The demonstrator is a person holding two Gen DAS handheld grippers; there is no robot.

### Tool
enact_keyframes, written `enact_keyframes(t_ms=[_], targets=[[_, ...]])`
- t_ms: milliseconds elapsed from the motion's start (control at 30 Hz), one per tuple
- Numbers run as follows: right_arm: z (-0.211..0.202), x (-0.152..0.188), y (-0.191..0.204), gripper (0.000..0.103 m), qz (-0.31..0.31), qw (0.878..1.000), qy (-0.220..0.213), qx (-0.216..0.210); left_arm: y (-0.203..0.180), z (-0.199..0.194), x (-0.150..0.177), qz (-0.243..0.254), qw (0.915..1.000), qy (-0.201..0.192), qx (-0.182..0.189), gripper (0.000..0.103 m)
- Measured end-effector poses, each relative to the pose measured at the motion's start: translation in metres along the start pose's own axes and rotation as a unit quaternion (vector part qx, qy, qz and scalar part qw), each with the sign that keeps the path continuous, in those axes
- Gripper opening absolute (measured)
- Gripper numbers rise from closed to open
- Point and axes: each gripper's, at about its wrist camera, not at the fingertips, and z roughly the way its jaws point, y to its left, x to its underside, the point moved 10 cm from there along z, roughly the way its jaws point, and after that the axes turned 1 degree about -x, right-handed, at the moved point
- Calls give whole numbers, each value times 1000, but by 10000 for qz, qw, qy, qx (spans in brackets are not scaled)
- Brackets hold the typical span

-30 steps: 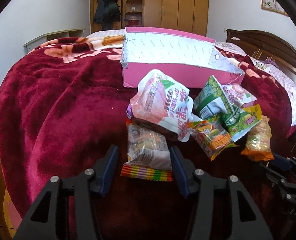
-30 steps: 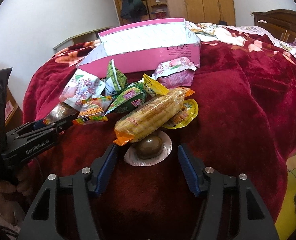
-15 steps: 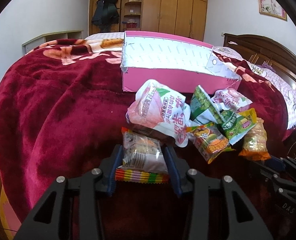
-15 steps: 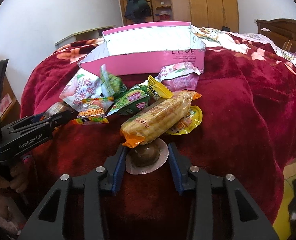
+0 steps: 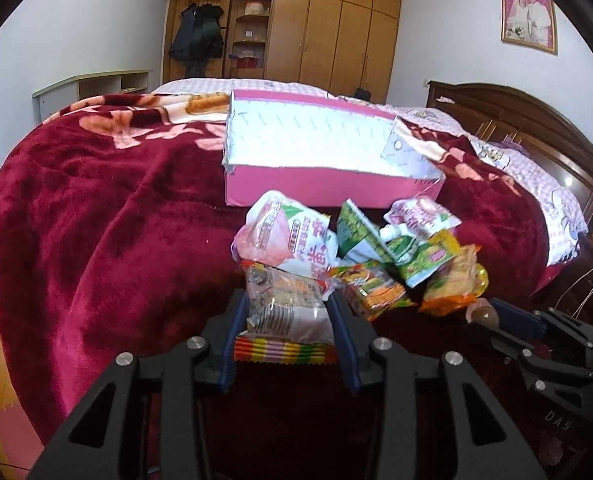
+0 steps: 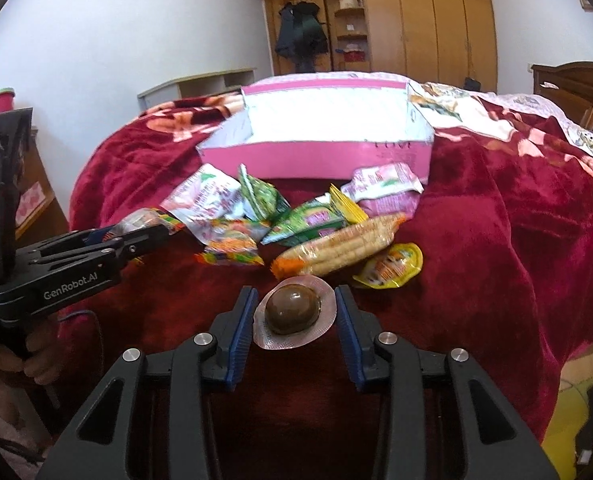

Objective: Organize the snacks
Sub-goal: 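Lift both held snacks and carry them over the pink box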

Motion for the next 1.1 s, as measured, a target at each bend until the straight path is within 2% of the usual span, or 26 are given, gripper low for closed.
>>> enact_keyframes(t_ms=[300, 700, 900, 1100], targets=[[-9, -10, 8, 40, -44, 9997, -178, -145, -1, -8, -9, -81, 9999, -94, 61, 42], [-13, -25, 3, 40, -144, 9995, -265, -130, -6, -8, -24, -31, 9998, -192, 40, 42], [-12, -42, -2, 40, -93, 9993, -304, -221, -9, -2, -38, -73, 9998, -182, 87, 42], [-10, -58, -8, 40, -73, 9989, -377, -270, -12, -1, -59, -5, 9994, -344, 44, 42]])
